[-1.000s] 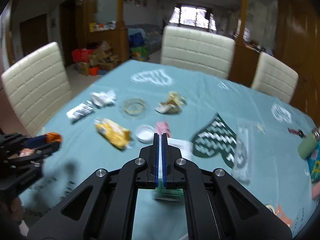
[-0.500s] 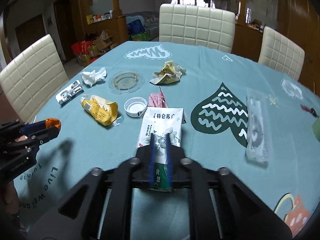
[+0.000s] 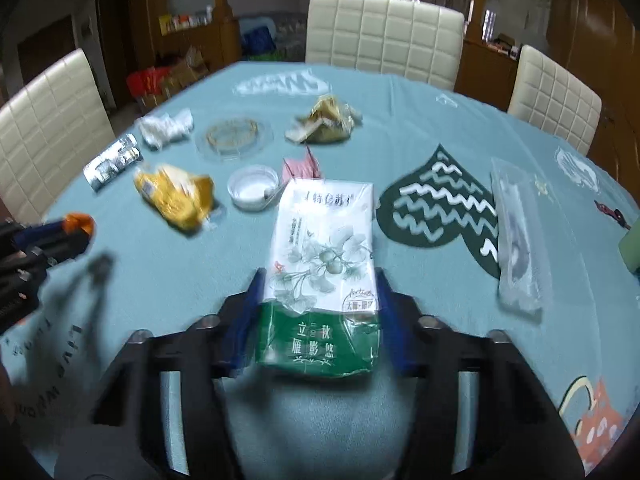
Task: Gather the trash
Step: 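Carry the orange wrapper and green-white box to the clear bin and release both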
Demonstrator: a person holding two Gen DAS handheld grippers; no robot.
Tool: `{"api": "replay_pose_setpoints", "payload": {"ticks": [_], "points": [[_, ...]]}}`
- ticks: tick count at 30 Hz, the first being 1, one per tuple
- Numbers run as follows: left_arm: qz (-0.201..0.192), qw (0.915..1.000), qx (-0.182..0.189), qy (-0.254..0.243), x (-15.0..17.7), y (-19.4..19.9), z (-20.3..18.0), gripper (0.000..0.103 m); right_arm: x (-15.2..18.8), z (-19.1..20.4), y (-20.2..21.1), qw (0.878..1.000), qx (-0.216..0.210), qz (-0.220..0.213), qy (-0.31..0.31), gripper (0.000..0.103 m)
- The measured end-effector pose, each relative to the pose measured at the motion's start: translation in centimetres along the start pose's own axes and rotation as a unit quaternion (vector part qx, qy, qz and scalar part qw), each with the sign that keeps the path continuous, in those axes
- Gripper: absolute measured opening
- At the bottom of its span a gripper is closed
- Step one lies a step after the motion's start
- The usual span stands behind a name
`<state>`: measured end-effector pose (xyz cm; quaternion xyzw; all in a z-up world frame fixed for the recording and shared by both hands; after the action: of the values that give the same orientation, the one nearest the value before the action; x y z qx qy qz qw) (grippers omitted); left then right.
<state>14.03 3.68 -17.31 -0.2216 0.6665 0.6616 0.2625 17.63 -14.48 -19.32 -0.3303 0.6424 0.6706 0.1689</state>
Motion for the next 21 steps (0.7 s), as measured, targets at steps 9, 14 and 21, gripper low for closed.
{"api": "replay_pose_setpoints", "payload": {"ticks": [9,14,21], "points": [[-0.033,0.9994,-0.008,0.008,-0.3,2.0,1.6,0.026,-1.6,2.9,2.6,0.999,-0.012,-0.038,0.03,0.051],[-0.046,0.9985,-0.018,0.024,0.0,3.5,4.1,0.026,-3.0,6.2,3.5,0.997,-0.044,-0.045,0.05,0.051],[-0.058,0.9957,-0.042,0.059,1.0,5.2,9.2,0.026,-4.1,13.3,4.1,0.988,-0.087,-0.053,0.114,0.051]]}}
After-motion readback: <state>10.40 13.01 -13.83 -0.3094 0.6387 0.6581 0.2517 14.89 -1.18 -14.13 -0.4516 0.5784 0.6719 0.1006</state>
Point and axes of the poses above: each gripper's, at about its wrist camera, not at the fingertips, and y roughly against the way its jaws point, z to its left, x to its underside, the point moved 5 cm from there along -y, roughly the way its jaws point, and after that the axes turned 1 degree about y, right-handed, at the moved point
